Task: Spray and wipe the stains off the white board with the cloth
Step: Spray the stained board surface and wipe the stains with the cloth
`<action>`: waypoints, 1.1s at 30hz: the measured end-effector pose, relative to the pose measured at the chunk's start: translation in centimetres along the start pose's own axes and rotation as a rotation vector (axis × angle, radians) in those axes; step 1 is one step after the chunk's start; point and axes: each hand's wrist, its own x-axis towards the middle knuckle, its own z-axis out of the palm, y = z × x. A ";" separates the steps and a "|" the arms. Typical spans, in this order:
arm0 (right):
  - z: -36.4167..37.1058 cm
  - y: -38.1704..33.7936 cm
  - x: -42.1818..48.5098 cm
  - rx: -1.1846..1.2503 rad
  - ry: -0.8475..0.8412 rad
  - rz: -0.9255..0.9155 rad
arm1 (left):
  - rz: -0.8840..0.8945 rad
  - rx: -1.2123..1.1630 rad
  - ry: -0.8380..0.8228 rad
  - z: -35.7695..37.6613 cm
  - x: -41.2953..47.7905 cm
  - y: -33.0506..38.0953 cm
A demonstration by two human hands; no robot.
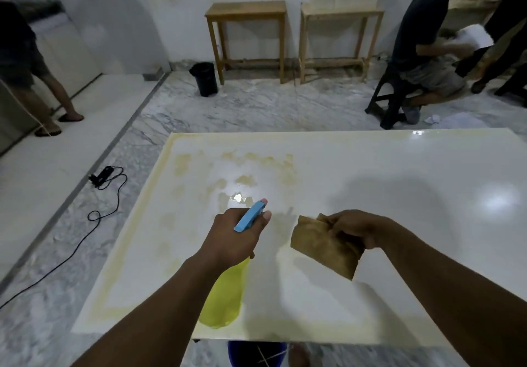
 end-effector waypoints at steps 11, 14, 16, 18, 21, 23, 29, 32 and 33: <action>-11.8 -18.3 22.3 -0.467 0.387 -0.434 | -0.114 0.040 0.057 -1.6 16.8 -1.3; -12.0 -16.0 29.8 -0.631 0.399 -0.357 | -0.102 0.033 0.041 -1.4 19.0 -2.1; -10.1 -12.9 32.6 -0.705 0.372 -0.351 | -0.119 0.036 0.029 -1.1 19.9 -3.1; -7.9 -10.1 33.0 -0.697 0.456 -0.463 | -0.137 0.063 0.008 -0.6 20.1 -4.0; -4.9 -6.0 30.5 -0.602 0.517 -0.668 | -0.159 0.077 -0.015 0.0 19.2 -4.8; -2.6 -3.1 27.6 -0.539 0.500 -0.726 | -0.157 0.074 -0.015 0.0 17.8 -4.7; 7.6 5.4 16.0 -0.494 0.496 -0.722 | -0.036 0.054 -0.041 -1.7 9.8 -3.5; 13.8 10.0 10.0 -0.486 0.524 -0.697 | -0.011 0.051 -0.048 -3.0 4.2 -4.0; 15.8 11.2 8.1 -0.504 0.534 -0.695 | -0.006 0.051 -0.048 -3.5 2.3 -4.3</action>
